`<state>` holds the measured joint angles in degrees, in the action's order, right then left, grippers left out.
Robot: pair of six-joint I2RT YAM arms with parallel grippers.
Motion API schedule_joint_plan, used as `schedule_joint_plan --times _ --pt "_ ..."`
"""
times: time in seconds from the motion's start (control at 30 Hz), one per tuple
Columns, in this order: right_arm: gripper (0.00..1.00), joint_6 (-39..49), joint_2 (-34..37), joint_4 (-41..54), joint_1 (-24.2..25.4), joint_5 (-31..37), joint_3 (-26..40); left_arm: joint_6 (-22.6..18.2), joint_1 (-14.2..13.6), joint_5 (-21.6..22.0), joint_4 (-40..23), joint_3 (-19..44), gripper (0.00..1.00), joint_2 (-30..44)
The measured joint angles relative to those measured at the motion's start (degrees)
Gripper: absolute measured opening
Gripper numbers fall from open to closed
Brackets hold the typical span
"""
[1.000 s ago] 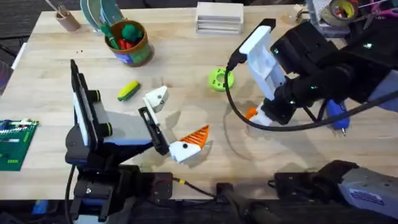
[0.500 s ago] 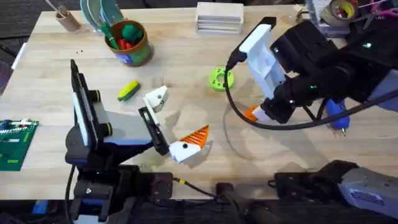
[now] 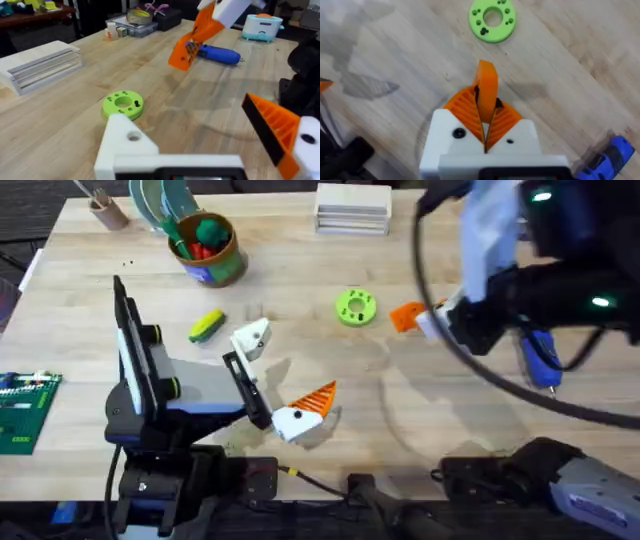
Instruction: Pick up the gripper from the table and insert it into the empty holder that is missing its gripper. Then pick up a screw, insert it into the mounting hole, and use the screwdriver to tighten it. Finally, clean up the table by picking up the vegetable and placing it into the bucket.
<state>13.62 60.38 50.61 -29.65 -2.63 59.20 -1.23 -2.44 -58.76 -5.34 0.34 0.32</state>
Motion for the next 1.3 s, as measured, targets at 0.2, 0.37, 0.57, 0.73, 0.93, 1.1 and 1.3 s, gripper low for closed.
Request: schedule_joint_plan --times 0.2,0.37,0.57,0.73,0.93,1.1,1.3 --pt "0.015 -10.49 -6.87 -9.2 0.57 -0.4 -4.94 0.0 0.0 0.0 0.0 0.0 0.993 -0.02" --pt "0.014 -21.02 -11.08 -27.51 0.58 -5.72 -14.46 0.0 0.0 0.0 0.0 0.0 0.993 -0.02" --pt "0.014 -32.38 -8.93 -39.49 0.59 -14.58 -18.66 0.0 0.0 0.0 0.0 0.0 0.993 -0.02" --pt "0.013 -37.93 -0.82 -46.88 1.08 -26.41 -18.8 0.0 0.0 0.0 0.0 0.0 0.993 -0.02" --pt "0.012 -45.66 13.77 -58.84 1.99 -47.83 -18.93 0.0 0.0 0.0 -0.01 0.0 0.993 -0.02" --pt "0.012 -50.6 20.95 -67.11 2.01 -57.36 -19.0 0.0 0.0 0.0 0.0 0.0 0.993 -0.02" --pt "0.012 -57.26 25.2 -76.11 1.97 -62.82 -19.21 -0.04 0.0 0.09 0.0 0.0 0.992 -0.02"
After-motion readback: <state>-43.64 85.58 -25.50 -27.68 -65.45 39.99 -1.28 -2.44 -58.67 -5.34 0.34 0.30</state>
